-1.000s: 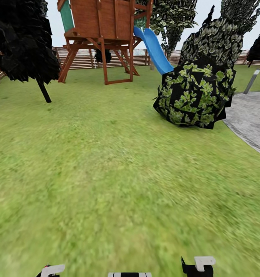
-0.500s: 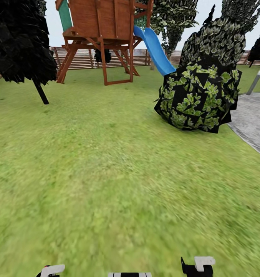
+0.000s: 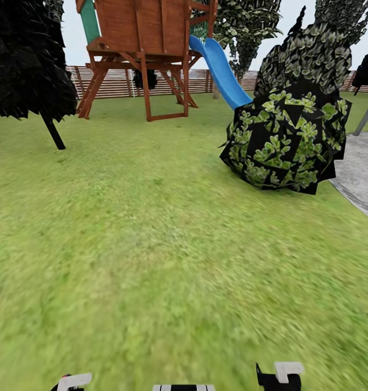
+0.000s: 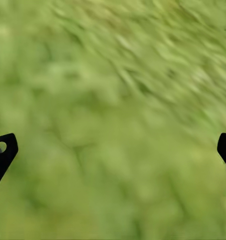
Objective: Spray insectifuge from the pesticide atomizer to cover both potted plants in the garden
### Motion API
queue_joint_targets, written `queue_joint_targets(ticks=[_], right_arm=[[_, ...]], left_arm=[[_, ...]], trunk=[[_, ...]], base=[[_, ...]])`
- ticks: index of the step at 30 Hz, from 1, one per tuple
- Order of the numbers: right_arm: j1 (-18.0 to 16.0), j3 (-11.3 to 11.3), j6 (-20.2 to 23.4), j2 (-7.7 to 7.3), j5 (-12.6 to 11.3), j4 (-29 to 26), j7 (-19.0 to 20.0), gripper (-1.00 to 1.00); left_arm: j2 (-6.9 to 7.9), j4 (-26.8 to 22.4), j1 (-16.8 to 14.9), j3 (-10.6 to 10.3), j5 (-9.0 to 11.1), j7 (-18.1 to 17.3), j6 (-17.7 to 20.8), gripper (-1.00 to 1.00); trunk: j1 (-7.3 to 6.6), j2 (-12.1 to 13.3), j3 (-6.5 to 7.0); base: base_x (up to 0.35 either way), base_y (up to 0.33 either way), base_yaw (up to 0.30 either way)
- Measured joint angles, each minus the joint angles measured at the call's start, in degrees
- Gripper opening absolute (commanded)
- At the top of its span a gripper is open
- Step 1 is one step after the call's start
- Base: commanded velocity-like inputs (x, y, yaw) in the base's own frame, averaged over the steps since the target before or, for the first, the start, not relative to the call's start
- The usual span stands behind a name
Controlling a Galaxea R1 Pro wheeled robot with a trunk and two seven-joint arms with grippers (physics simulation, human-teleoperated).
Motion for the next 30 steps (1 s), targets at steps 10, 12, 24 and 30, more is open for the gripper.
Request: queue_joint_targets(ticks=[10, 12, 24, 30], right_arm=[[0.0, 0.0, 0.0, 0.00, 0.0, 0.0, 0.0, 1.00], [0.0, 0.0, 0.0, 0.00, 0.0, 0.0, 0.0, 1.00], [0.0, 0.0, 0.0, 0.00, 0.0, 0.0, 0.1, 1.00], [0.0, 0.0, 0.0, 0.00, 0.0, 0.0, 0.0, 1.00]], left_arm=[[0.01, 0.0, 0.0, 0.0, 0.0, 0.0, 0.0, -1.00], [0.01, 0.0, 0.0, 0.0, 0.0, 0.0, 0.0, -1.00], [0.01, -0.1, 0.0, -0.1, 0.0, 0.0, 0.0, -1.00], [0.01, -0.1, 0.0, 0.0, 0.0, 0.0, 0.0, -1.00]], trunk=[[0.00, 0.0, 0.00], [0.00, 0.0, 0.00], [0.00, 0.0, 0.00], [0.00, 0.0, 0.00]], base=[[0.335, 0.000, 0.000], [0.335, 0.000, 0.000], [0.335, 0.000, 0.000], [0.335, 0.000, 0.000]])
